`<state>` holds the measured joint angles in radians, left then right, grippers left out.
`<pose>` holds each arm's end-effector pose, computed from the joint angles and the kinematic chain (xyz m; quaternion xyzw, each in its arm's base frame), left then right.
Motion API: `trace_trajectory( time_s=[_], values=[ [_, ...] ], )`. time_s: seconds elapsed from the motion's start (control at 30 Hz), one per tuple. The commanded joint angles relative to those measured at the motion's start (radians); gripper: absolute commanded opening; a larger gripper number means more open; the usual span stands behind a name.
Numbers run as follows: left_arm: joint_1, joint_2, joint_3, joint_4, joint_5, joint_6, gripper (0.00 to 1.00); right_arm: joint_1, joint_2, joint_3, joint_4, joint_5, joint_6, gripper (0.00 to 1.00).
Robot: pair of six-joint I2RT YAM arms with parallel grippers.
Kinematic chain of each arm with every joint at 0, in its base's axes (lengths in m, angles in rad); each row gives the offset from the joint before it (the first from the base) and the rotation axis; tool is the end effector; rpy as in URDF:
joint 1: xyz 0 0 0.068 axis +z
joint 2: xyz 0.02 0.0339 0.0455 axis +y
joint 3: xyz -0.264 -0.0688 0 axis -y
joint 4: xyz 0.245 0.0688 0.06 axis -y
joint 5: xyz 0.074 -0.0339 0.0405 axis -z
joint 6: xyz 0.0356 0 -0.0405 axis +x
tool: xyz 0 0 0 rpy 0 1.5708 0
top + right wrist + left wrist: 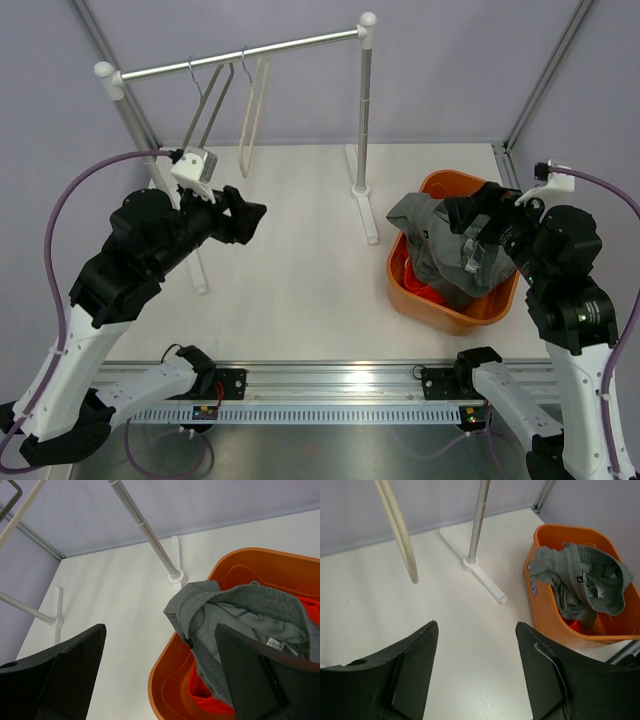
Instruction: Remove the shorts from the hanger
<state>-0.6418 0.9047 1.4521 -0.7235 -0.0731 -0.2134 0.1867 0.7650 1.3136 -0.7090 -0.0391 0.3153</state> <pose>0.1158 -0.0833 0.4806 0.1399 0.7535 -0.2406 0.5956 0.1132 0.0228 0.4578 0.0363 0.7606 0.1754 0.6241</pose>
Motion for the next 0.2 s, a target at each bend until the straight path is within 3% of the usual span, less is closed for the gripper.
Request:
trace_trajectory(
  time_s=[0.0, 0.17],
  values=[
    [-0.006, -0.068, -0.053, 0.016, 0.019, -0.017, 0.70, -0.006, -0.024, -0.020, 0.000, -0.010, 0.015, 1.00],
    [-0.006, -0.092, -0.067, -0.016, 0.004, -0.001, 0.73, -0.004, -0.024, -0.036, 0.006, -0.021, 0.019, 0.99]
  ],
)
